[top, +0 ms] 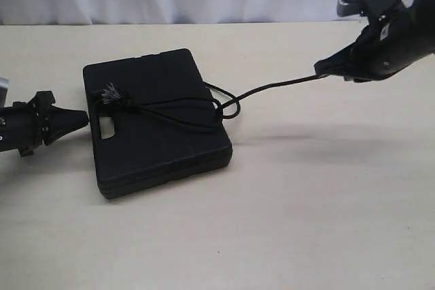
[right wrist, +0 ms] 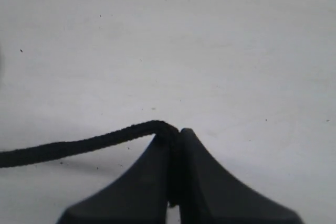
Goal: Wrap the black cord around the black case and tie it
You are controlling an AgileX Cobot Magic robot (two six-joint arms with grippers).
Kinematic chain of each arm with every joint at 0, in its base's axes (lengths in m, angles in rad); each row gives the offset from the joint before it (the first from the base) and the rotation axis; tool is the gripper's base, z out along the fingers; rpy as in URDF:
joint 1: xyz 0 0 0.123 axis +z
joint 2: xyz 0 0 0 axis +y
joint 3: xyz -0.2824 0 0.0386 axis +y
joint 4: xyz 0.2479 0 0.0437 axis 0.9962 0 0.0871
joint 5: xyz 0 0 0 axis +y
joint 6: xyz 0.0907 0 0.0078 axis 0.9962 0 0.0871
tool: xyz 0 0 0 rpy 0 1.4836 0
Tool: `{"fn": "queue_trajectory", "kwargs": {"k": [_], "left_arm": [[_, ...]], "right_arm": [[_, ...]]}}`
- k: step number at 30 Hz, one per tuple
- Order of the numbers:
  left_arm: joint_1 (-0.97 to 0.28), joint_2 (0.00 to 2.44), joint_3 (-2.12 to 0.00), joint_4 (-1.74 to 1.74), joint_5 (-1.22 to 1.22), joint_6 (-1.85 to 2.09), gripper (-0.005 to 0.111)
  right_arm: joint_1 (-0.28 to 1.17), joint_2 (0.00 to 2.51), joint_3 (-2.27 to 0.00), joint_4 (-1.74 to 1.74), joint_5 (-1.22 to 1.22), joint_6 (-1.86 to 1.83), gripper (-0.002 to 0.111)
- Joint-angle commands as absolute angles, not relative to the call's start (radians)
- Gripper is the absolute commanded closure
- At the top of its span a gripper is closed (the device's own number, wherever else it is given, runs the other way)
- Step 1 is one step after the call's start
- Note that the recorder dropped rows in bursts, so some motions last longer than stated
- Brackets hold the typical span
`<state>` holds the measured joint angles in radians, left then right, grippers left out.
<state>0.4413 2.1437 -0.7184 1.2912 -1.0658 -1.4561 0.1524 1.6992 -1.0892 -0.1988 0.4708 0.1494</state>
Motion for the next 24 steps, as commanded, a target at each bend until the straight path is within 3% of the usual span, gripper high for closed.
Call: {"fn": "queue_trajectory", "kwargs": {"k": [1,7,12,15,20,24], "left_arm": [[0.444,2.156,-0.761,1.384,-1.008,-1.440,0.107],[0.444,2.156,-0.782,1.424,-1.008,-1.445,0.107],[0.444,2.156,-0.782,1.424,-1.008,-1.473,0.107],[0.444,2.156,-0.782,1.424,-1.008,-1.473,0.107],[0.444,2.156,-0.782,1.418,-1.008,-1.473,0.107],[0.444,2.156,-0.782,1.415,-1.005,-1.473,0.107]], "right_arm": [[0.115,1.787,-1.085,-0.218,0.419,0.154,0.104],[0.091,1.825,-1.085,-0.229,0.414,0.146,0.099],[0.096,1.823,-1.106,-0.226,0.480,0.144,0.064],[0.096,1.809,-1.149,-0.266,0.603,0.134,0.048],[0.096,1.757,-1.248,-0.382,0.843,0.119,0.045],[0.096,1.697,-1.288,-0.333,0.887,0.000,0.046]]}}
